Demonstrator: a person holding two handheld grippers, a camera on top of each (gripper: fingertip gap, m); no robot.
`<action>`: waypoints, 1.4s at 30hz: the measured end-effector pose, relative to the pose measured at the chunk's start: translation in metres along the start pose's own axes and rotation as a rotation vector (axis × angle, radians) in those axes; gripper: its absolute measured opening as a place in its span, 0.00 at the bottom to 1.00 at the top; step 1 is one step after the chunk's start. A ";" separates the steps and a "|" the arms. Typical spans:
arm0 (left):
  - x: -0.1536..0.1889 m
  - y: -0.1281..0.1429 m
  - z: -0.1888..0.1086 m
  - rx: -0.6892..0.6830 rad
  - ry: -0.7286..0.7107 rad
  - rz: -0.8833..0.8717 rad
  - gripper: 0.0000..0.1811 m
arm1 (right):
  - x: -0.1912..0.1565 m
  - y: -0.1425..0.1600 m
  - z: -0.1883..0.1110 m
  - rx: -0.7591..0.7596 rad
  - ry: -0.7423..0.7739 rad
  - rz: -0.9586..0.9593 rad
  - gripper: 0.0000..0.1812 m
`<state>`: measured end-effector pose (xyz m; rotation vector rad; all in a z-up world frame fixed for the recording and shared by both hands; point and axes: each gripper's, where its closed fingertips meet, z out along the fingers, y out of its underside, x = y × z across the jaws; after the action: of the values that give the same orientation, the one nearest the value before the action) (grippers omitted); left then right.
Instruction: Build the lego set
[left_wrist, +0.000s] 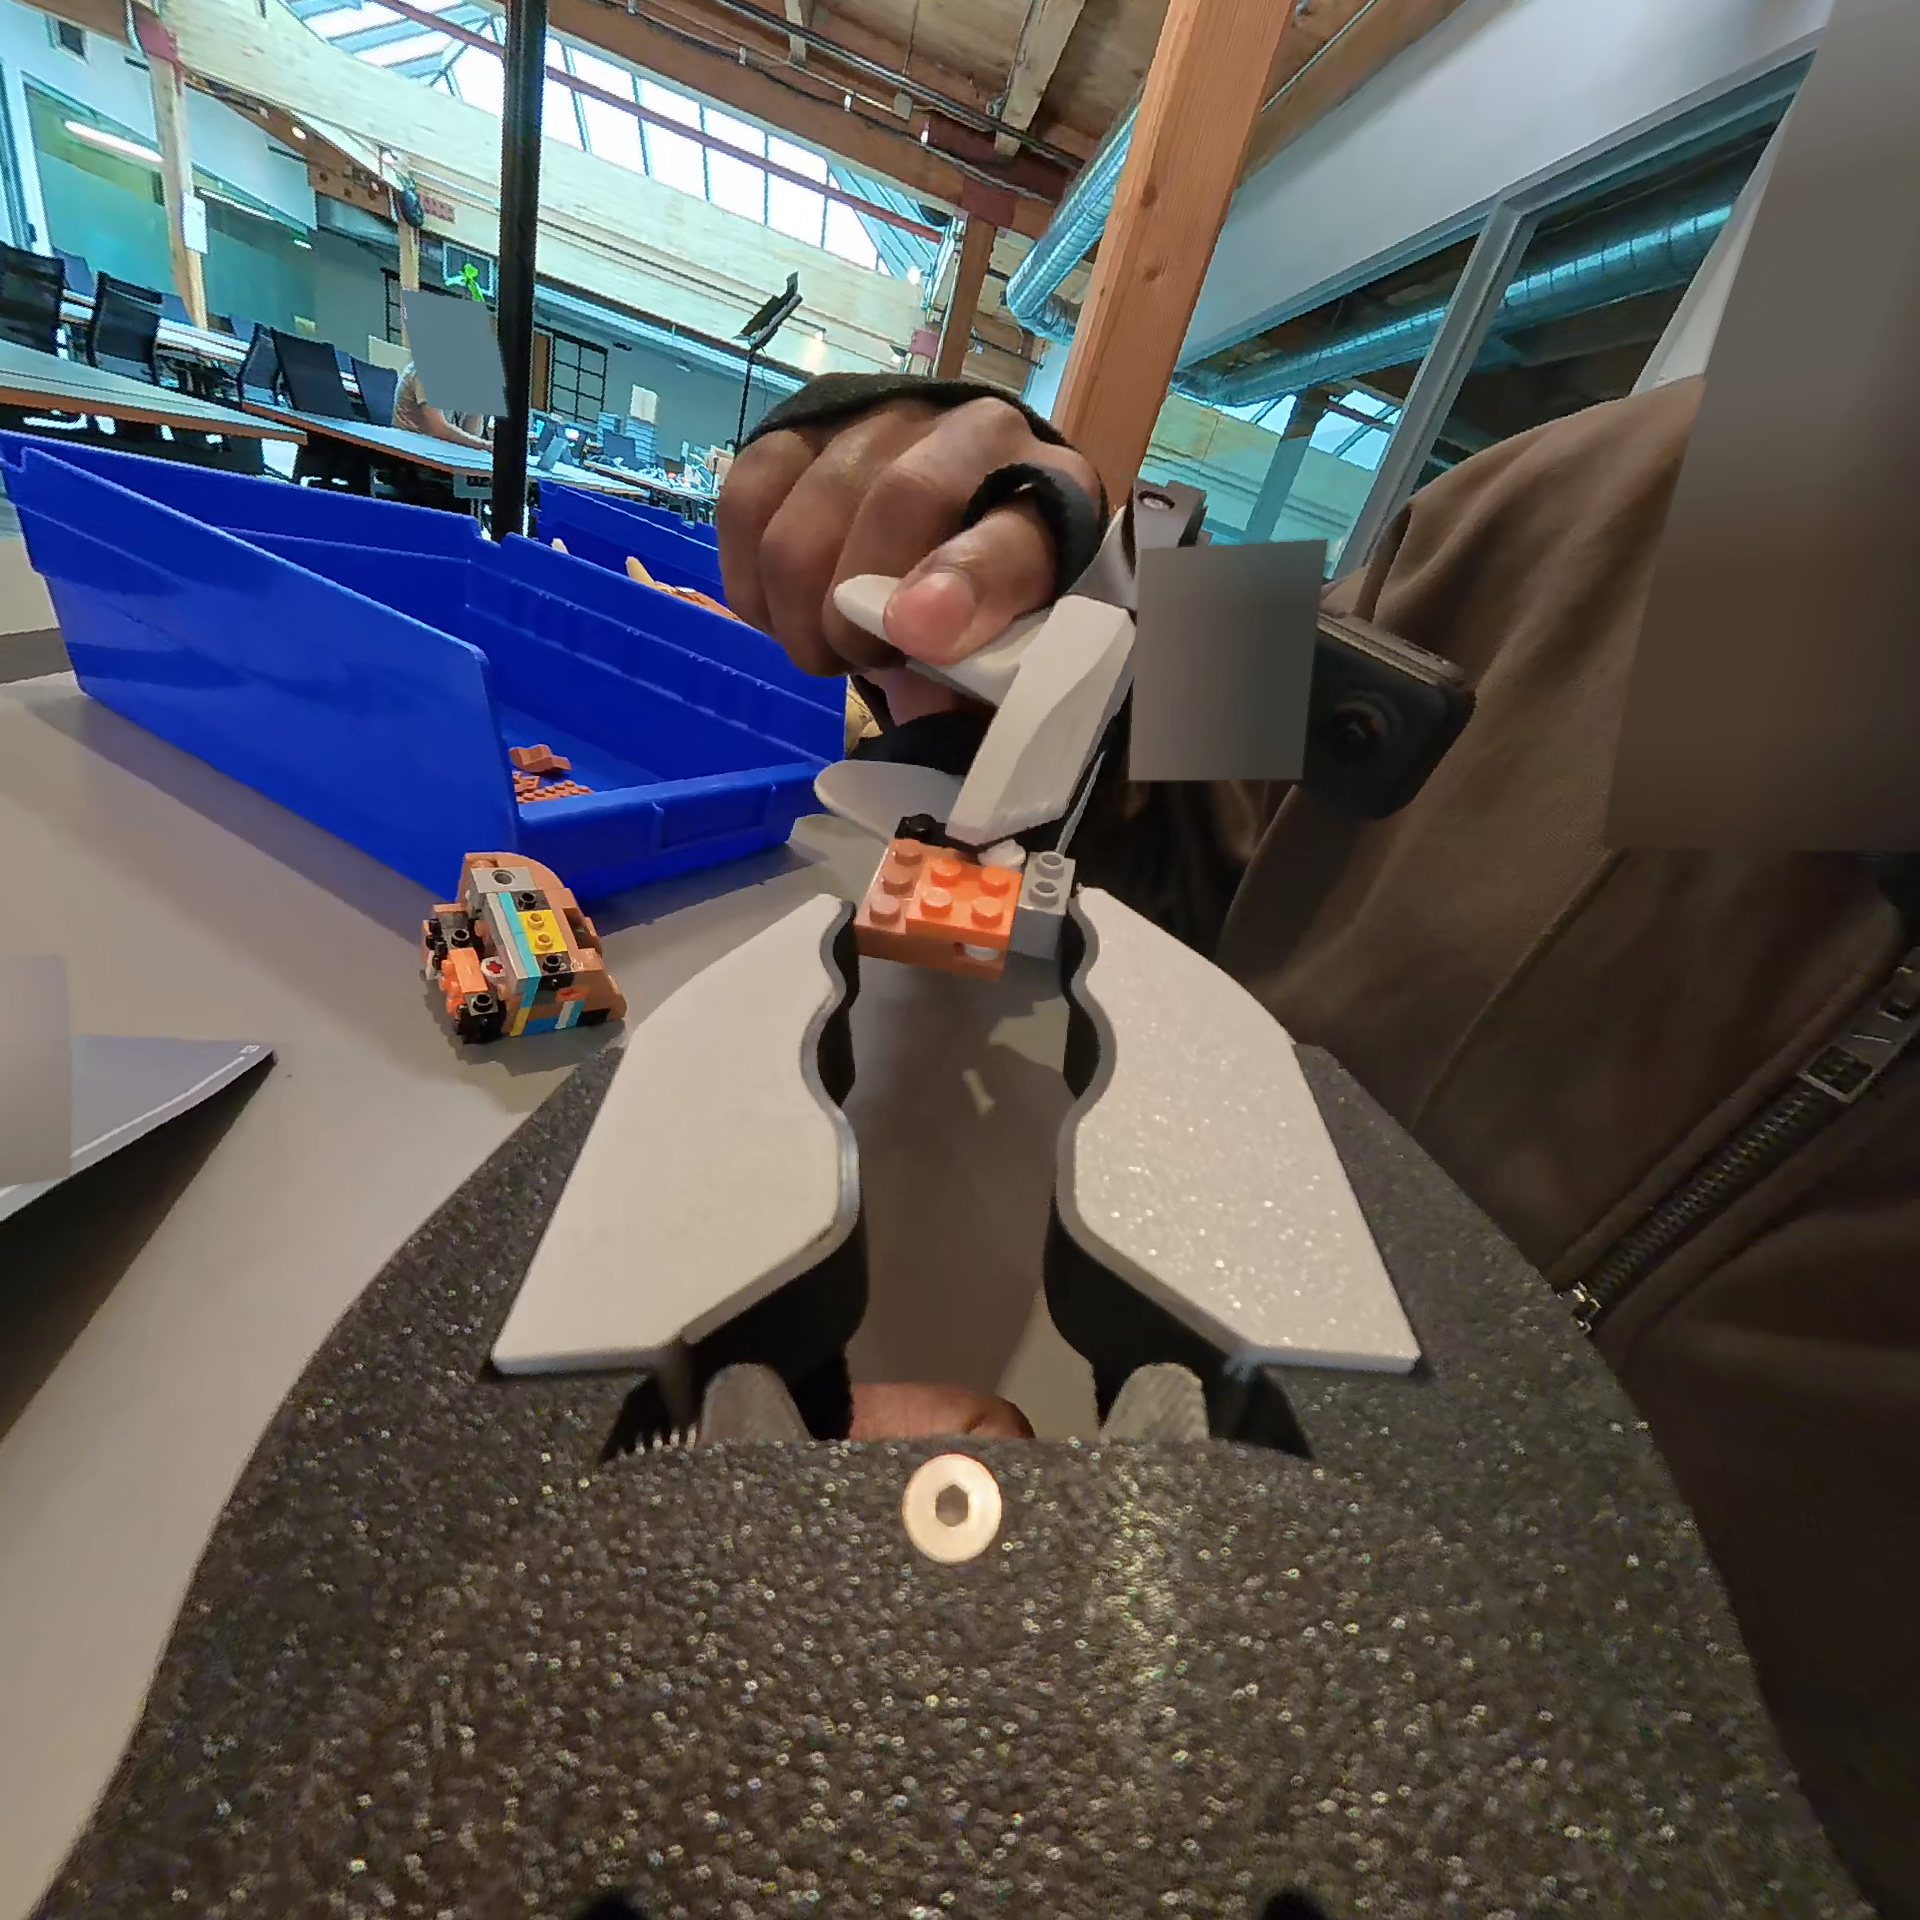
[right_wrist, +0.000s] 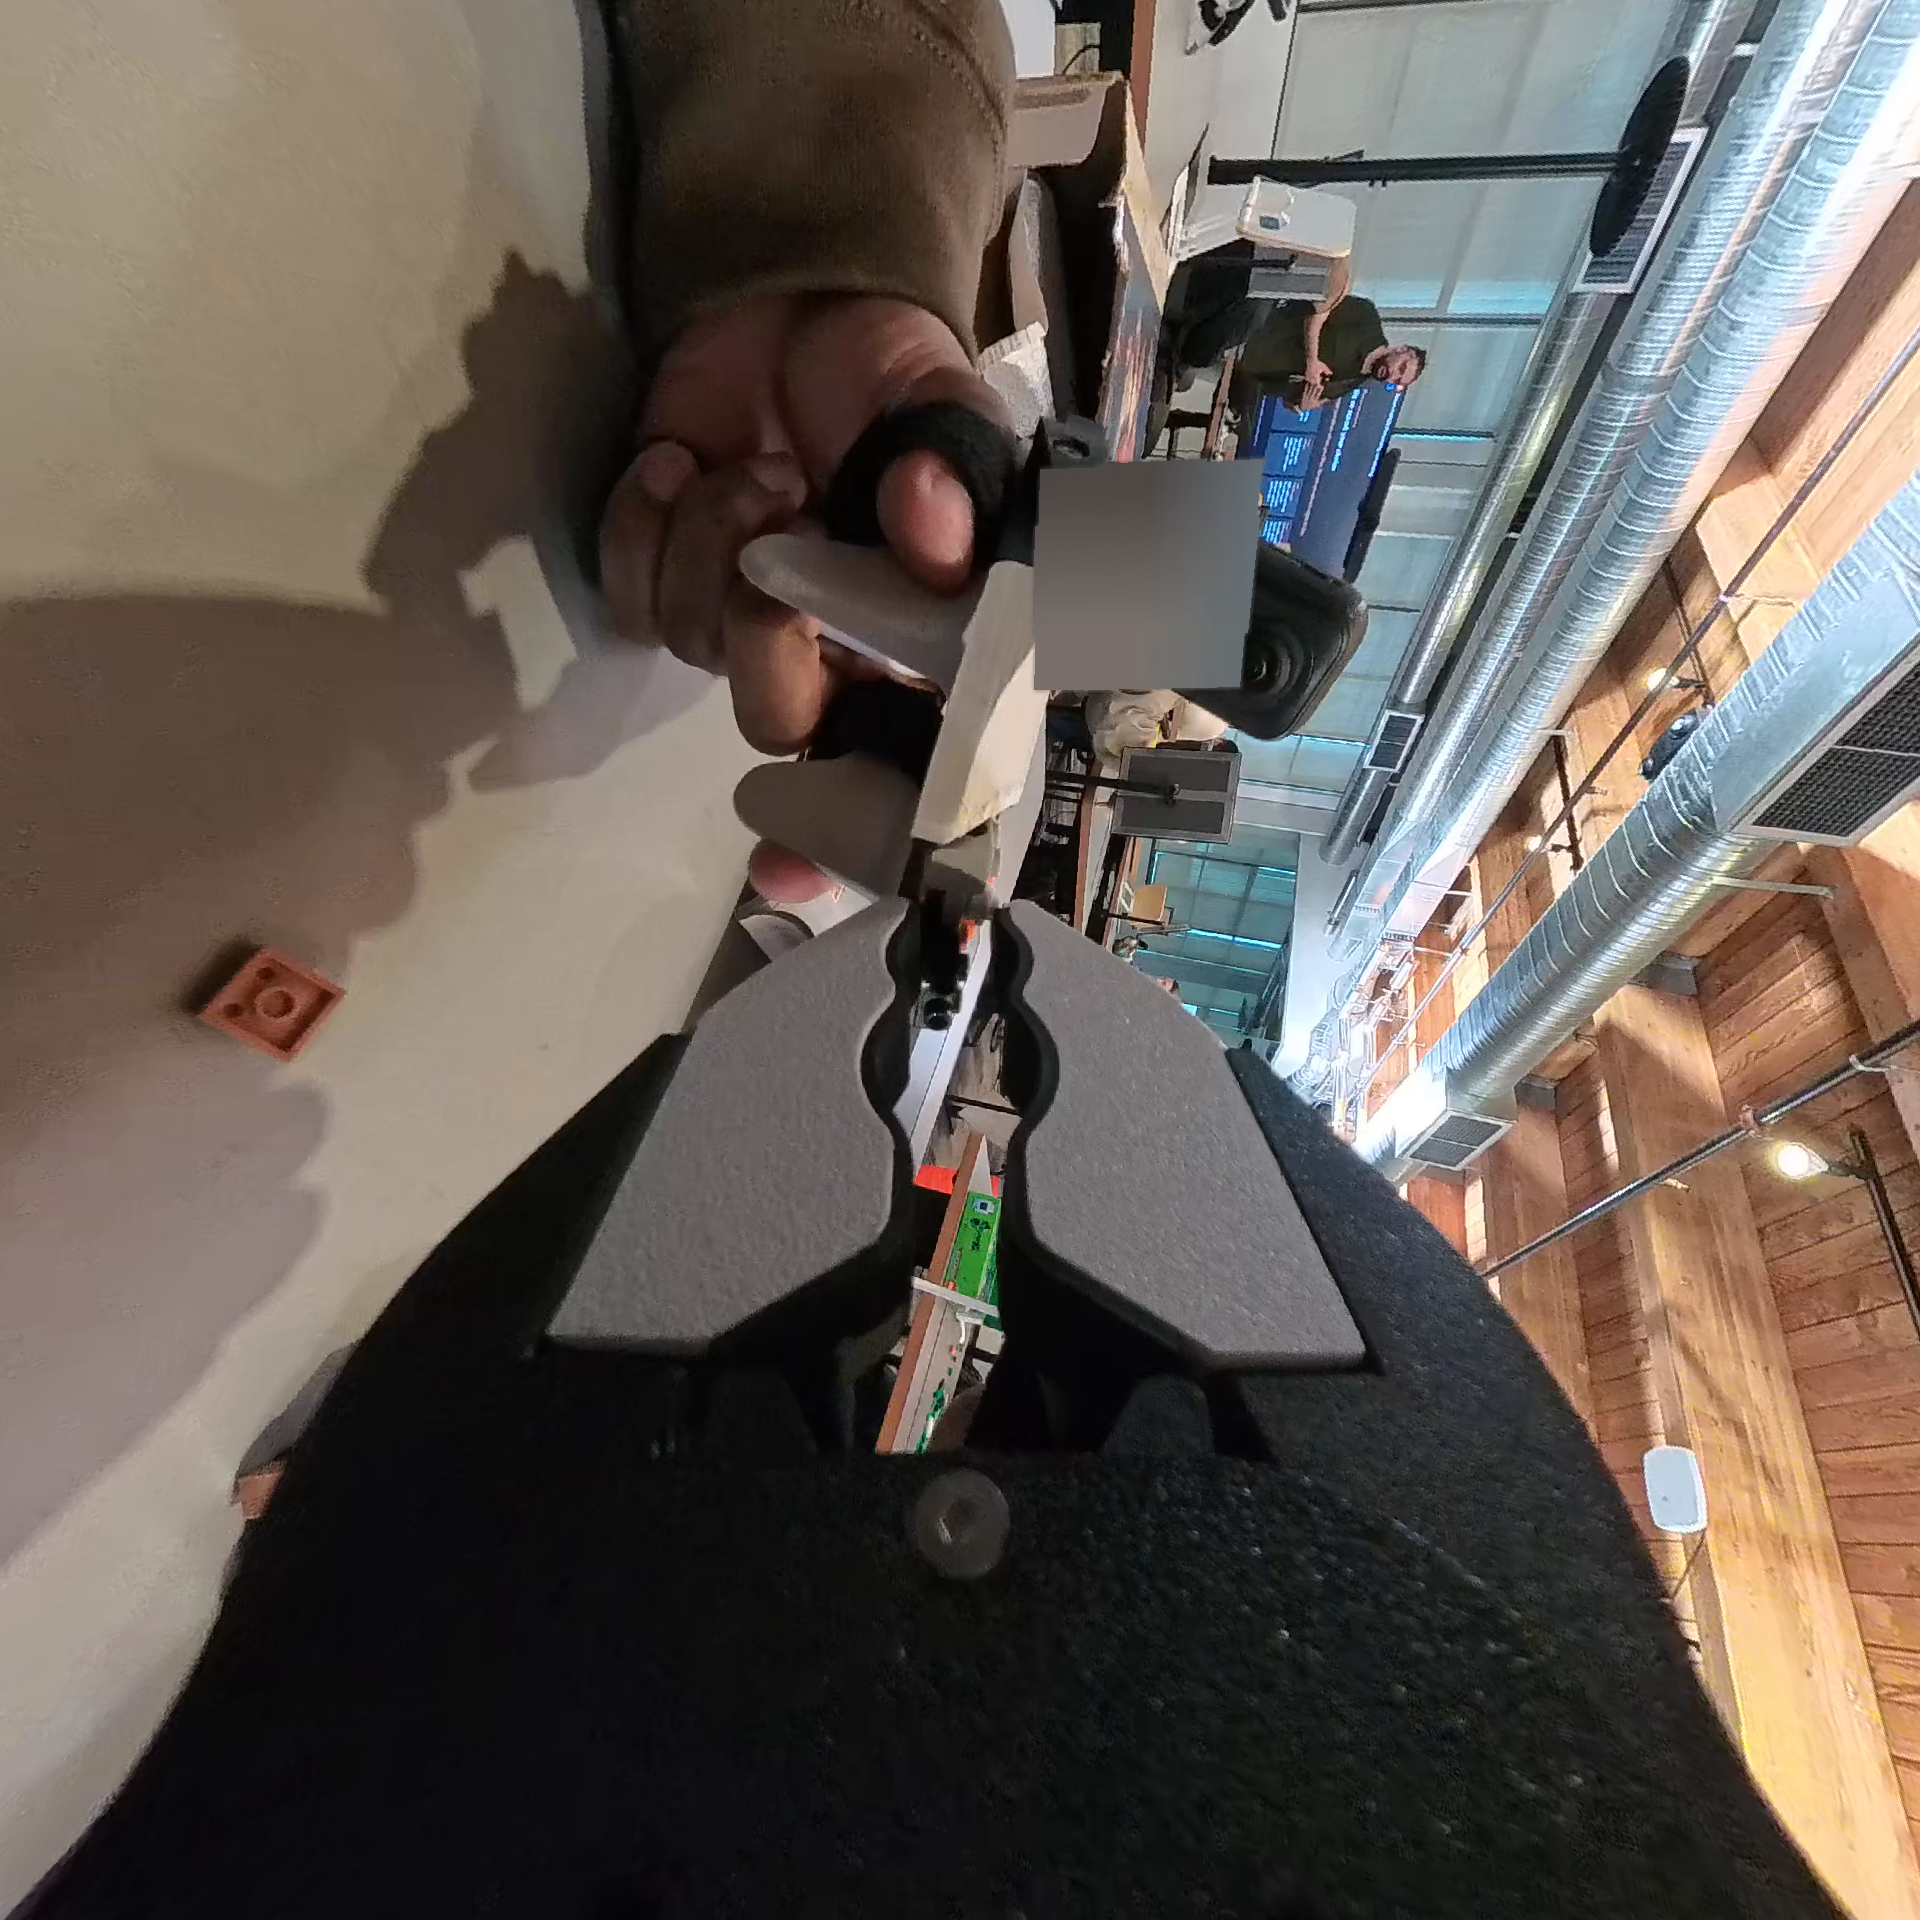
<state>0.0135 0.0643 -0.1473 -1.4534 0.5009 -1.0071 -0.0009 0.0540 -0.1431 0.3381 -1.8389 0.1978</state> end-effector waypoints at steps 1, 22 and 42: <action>0.000 0.000 0.000 -0.003 0.000 -0.002 0.21 | 0.000 0.000 0.000 0.000 -0.003 -0.002 0.07; -0.001 -0.001 -0.001 0.001 0.000 -0.018 0.21 | -0.001 0.001 0.001 0.003 -0.008 0.025 0.06; -0.005 -0.021 -0.011 0.145 0.028 -0.104 0.21 | 0.020 0.025 -0.002 0.014 0.144 0.339 0.24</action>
<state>-0.0036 0.0654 -0.1305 -1.3487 0.3676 -1.1245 -0.0123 0.0756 -0.1219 0.0173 -1.7425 0.4575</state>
